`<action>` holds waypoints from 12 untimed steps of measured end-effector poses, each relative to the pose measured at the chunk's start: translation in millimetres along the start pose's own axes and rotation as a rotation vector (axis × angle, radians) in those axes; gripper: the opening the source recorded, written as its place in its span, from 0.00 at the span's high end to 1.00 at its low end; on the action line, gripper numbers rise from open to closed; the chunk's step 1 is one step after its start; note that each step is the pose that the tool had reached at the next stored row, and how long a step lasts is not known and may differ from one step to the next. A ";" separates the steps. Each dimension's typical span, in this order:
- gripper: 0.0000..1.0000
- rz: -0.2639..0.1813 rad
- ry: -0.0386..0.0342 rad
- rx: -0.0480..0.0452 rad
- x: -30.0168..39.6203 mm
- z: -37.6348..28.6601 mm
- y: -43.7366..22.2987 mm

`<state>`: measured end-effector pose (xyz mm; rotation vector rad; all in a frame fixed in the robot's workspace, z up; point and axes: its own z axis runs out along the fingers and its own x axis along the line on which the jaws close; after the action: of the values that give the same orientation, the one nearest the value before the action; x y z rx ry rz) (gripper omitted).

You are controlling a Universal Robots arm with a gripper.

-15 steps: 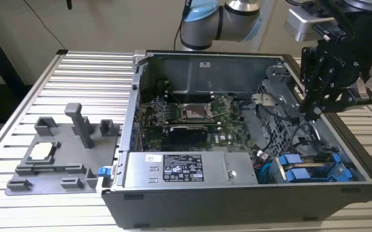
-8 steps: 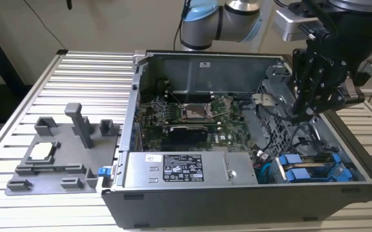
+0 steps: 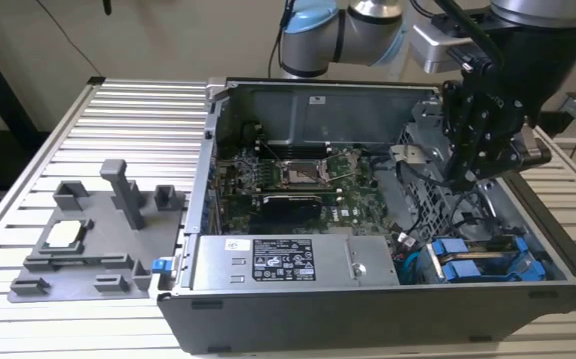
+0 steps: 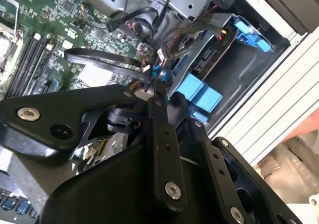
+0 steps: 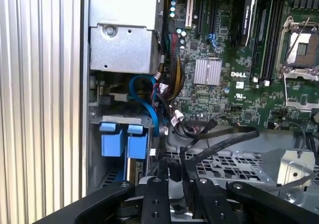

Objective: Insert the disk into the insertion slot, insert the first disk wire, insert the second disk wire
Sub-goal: 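Insert the first disk wire, then insert the second disk wire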

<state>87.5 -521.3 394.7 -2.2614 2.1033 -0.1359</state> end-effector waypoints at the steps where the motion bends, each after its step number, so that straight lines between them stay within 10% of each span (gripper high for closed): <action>1: 0.73 -0.003 0.0015 0.0023 -0.2 0.8 1.1; 12: 0.73 -0.009 0.0065 0.0291 -0.8 5.4 6.9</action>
<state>81.0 -521.1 388.6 -2.2573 2.0807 -0.1733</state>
